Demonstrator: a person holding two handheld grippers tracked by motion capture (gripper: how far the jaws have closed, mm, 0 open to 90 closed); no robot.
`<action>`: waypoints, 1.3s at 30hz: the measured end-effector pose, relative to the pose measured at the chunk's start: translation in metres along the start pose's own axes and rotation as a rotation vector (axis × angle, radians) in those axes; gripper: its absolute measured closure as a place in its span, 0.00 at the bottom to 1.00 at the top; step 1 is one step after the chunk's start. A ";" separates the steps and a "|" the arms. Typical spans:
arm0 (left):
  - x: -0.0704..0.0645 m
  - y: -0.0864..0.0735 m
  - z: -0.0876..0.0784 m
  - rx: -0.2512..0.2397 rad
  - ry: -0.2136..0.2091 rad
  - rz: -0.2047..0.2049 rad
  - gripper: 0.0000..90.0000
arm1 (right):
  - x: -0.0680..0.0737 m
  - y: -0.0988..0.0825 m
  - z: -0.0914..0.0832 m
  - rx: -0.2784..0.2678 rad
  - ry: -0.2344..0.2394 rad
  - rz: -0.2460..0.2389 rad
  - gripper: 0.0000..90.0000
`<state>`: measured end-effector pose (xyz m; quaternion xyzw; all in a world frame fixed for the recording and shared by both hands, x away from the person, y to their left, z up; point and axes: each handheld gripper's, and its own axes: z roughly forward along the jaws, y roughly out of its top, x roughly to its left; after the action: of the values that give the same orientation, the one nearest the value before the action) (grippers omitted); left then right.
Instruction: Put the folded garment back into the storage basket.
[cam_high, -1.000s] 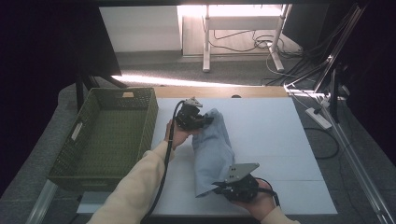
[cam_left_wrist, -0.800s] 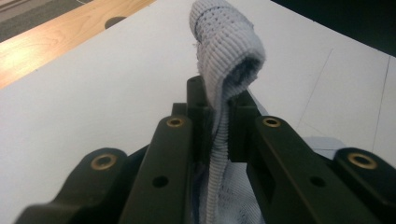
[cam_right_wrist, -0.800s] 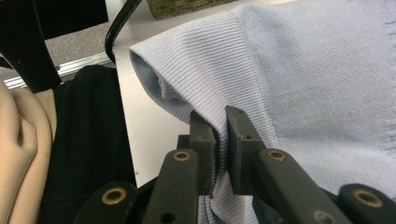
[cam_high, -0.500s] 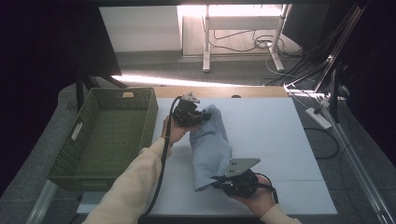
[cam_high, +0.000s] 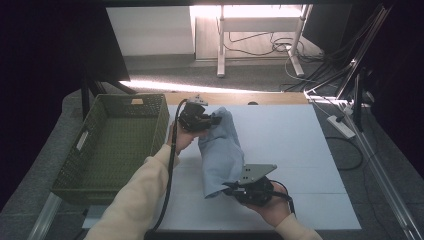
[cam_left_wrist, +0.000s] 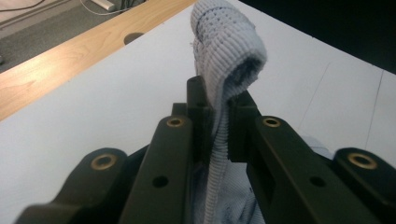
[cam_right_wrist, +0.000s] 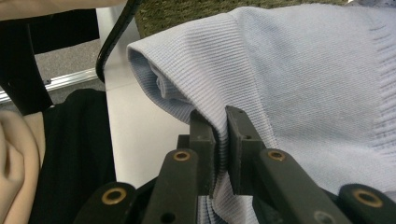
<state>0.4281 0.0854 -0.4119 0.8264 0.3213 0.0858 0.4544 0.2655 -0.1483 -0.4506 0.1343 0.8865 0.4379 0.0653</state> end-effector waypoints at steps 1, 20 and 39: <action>0.000 0.000 -0.001 0.002 -0.002 -0.003 0.91 | -0.001 0.001 0.001 -0.004 0.001 -0.001 0.91; 0.001 0.005 -0.021 -0.027 -0.001 -0.007 0.91 | -0.009 0.011 0.011 -0.028 0.019 0.017 0.91; 0.000 0.008 -0.051 -0.061 0.011 -0.009 0.91 | -0.009 0.027 0.018 -0.059 0.024 0.000 0.91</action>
<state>0.4098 0.1175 -0.3760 0.8102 0.3246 0.0983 0.4781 0.2830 -0.1216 -0.4398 0.1271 0.8739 0.4655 0.0588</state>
